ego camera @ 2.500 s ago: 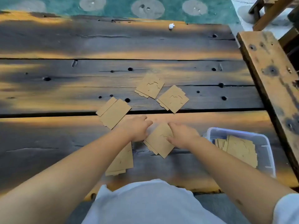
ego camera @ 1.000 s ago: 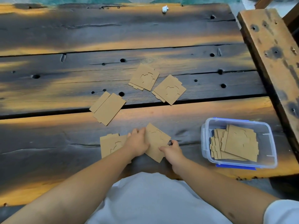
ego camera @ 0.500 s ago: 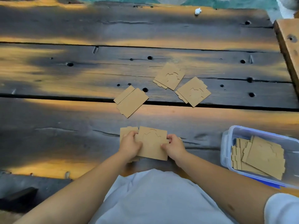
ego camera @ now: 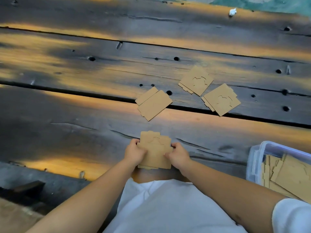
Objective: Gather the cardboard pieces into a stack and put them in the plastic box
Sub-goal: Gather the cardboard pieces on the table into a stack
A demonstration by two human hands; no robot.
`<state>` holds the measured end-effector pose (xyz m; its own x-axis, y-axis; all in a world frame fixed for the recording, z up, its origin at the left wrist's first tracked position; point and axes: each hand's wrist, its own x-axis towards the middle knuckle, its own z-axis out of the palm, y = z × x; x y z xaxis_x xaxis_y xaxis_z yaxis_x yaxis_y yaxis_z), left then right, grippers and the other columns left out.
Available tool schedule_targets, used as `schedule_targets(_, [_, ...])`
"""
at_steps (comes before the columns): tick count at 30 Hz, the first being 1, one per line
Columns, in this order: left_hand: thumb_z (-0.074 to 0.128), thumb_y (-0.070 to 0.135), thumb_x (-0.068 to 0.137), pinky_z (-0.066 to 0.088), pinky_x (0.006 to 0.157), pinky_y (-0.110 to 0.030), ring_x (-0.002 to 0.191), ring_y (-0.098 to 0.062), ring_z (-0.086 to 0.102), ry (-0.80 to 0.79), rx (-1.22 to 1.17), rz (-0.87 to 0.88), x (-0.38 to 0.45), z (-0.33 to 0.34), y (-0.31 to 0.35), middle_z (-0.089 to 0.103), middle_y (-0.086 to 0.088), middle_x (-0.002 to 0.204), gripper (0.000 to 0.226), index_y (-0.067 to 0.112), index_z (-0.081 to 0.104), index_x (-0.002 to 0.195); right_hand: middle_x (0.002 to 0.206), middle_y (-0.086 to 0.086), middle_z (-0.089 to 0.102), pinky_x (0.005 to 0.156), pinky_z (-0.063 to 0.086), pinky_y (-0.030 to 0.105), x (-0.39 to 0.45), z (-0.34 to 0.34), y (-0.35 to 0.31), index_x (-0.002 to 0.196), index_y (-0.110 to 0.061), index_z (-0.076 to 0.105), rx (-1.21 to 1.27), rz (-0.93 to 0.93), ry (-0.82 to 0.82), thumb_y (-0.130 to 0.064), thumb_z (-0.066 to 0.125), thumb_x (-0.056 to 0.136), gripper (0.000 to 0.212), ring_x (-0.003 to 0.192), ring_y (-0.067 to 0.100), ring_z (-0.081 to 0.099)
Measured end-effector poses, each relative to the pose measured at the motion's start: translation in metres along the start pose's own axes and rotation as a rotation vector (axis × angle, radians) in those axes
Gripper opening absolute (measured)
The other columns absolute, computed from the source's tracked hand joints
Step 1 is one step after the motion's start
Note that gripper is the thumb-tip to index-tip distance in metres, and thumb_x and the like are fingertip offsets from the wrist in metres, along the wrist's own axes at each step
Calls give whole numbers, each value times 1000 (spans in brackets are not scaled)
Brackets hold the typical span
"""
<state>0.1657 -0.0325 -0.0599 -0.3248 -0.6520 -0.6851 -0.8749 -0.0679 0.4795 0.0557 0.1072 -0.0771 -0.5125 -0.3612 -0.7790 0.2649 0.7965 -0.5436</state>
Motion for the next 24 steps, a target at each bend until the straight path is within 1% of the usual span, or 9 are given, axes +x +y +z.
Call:
schedule_targets(3, [65, 13, 84, 46, 76, -31, 90, -23, 57, -84, -34, -26, 5, -4, 2, 62, -6, 102, 24, 10, 58, 107, 113, 3, 62, 88, 51, 42, 0, 0, -3, 119, -23, 49, -48, -20, -21, -25, 69, 76, 47, 105, 25, 58])
schedule_targets(6, [67, 13, 86, 48, 77, -31, 93, -23, 61, -188, -74, -22, 5, -3, 4, 64, -6, 104, 24, 9, 60, 109, 121, 9, 61, 93, 47, 45, 0, 4, -4, 123, -16, 48, -64, -45, -5, -27, 72, 76, 54, 112, 29, 56])
schedule_targets(9, [67, 15, 87, 48, 69, -29, 90, -20, 61, -221, -109, 0, 2, -3, 4, 64, -3, 102, 21, 13, 58, 106, 123, 9, 60, 94, 46, 43, -1, 1, -3, 124, -16, 49, -83, -55, 46, -29, 72, 76, 54, 114, 29, 54])
schedule_targets(12, [64, 12, 89, 50, 65, -30, 88, -19, 65, -250, -243, 3, 1, -6, 3, 67, -7, 105, 14, 15, 58, 101, 119, 7, 61, 92, 47, 42, -2, 0, -5, 118, -17, 50, -31, -44, 87, -27, 75, 76, 50, 110, 27, 56])
schedule_targets(15, [61, 8, 91, 53, 64, -32, 90, -22, 67, -278, -322, 18, 4, -18, 7, 69, -9, 104, 16, 12, 58, 106, 116, 5, 61, 91, 49, 44, -4, 2, -14, 112, -21, 48, 128, -27, 79, -18, 78, 75, 48, 105, 25, 58])
schedule_targets(18, [62, 6, 90, 57, 78, -41, 95, -27, 67, -286, -338, 40, 12, -31, 15, 69, -11, 106, 20, 11, 57, 108, 115, 2, 59, 90, 50, 42, -3, 1, -27, 115, -24, 46, 169, -38, 105, -15, 79, 73, 54, 105, 24, 57])
schedule_targets(21, [62, 2, 89, 54, 87, -49, 98, -32, 67, -282, -350, 63, 22, -43, 24, 70, -14, 106, 23, 10, 55, 109, 111, 2, 60, 78, 51, 35, 1, 0, -42, 110, -27, 46, 197, -45, 133, -16, 81, 72, 53, 100, 22, 58])
schedule_targets(23, [60, 1, 89, 56, 82, -46, 95, -30, 68, -276, -358, 90, 32, -49, 32, 70, -14, 105, 22, 11, 56, 108, 109, 2, 62, 75, 52, 34, 6, 0, -50, 106, -28, 48, 204, -62, 155, -17, 80, 72, 48, 96, 21, 60])
schedule_targets(24, [60, 0, 89, 58, 75, -40, 92, -27, 69, -278, -362, 103, 37, -52, 37, 70, -13, 105, 22, 13, 56, 107, 108, 2, 64, 77, 53, 35, 10, -1, -56, 104, -29, 49, 211, -79, 169, -17, 80, 72, 46, 95, 20, 61])
